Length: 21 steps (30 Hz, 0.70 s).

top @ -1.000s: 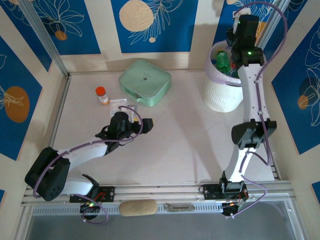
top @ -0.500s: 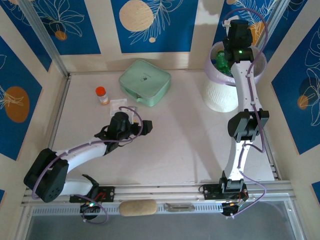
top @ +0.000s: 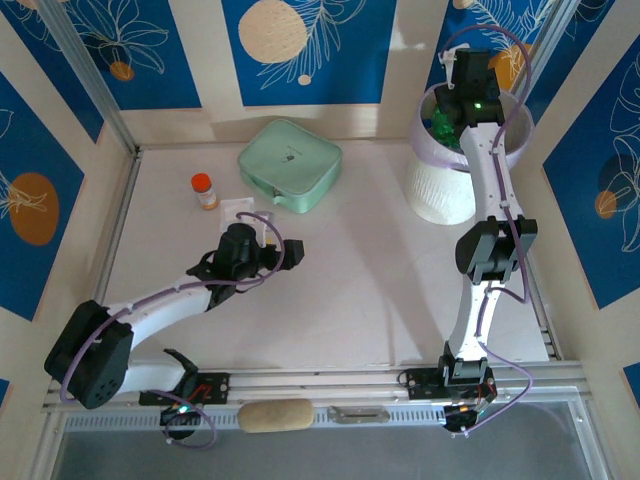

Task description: Put the plastic bottles in the bin

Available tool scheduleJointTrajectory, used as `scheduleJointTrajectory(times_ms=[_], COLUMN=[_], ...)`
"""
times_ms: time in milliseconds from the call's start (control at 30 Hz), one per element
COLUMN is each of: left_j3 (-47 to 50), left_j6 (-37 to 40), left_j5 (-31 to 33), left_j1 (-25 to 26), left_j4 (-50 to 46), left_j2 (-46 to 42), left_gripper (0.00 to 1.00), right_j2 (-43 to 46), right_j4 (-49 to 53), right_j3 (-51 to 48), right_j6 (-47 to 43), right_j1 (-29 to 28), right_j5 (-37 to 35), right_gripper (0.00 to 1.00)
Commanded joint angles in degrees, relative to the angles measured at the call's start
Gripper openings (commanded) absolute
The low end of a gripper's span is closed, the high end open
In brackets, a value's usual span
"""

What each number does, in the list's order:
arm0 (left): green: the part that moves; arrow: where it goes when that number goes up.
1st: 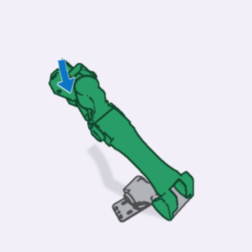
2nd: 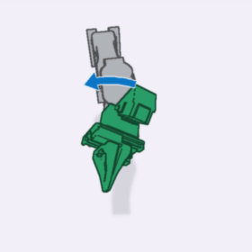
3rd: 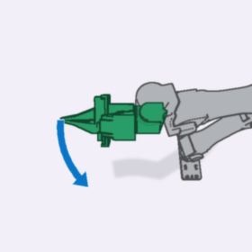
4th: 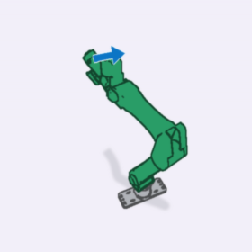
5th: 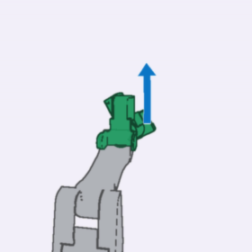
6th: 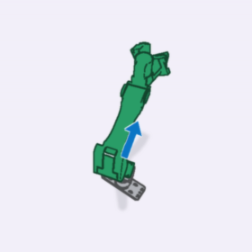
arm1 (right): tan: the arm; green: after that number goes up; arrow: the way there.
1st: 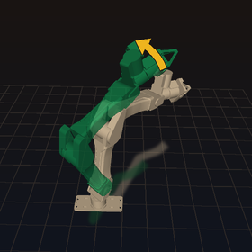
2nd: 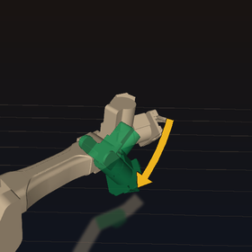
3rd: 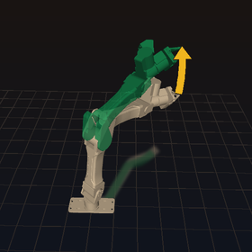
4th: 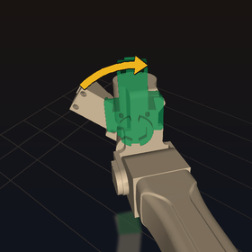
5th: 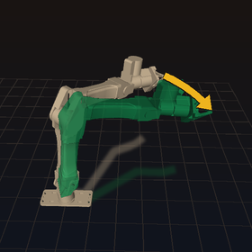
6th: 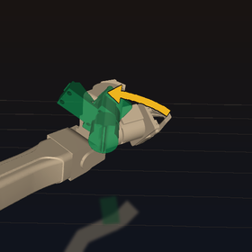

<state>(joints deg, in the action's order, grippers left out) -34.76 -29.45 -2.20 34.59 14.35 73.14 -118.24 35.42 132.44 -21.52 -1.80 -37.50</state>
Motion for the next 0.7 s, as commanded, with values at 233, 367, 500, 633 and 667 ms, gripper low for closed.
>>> scheduleJointTrajectory(times_ms=[233,367,500,633,667], left_j3=[-2.5,-2.6,-2.6,-2.7,-2.7], left_j6=[0.4,0.2,0.7,2.5,3.1], left_j5=[1.3,1.1,1.6,3.3,3.8], left_j1=[-0.9,-1.2,-1.4,-2.2,-2.6], left_j4=[-0.3,0.0,-0.2,-1.2,-1.4], left_j2=[-1.3,-1.4,-1.7,-2.2,-2.4], left_gripper=[1.0,1.0,1.0,1.0,1.0], right_j2=[12.0,15.1,18.0,26.7,30.0], right_j4=[0.8,0.3,1.4,-4.8,-7.5], right_j3=[-4.2,-6.9,-10.1,-24.3,-29.5], right_j6=[12.9,16.1,20.5,26.2,27.5], right_j1=[-0.1,0.1,0.1,-0.4,-0.8], right_j5=[11.8,15.8,20.4,30.1,32.2], right_gripper=[0.89,0.91,0.92,0.95,0.98])
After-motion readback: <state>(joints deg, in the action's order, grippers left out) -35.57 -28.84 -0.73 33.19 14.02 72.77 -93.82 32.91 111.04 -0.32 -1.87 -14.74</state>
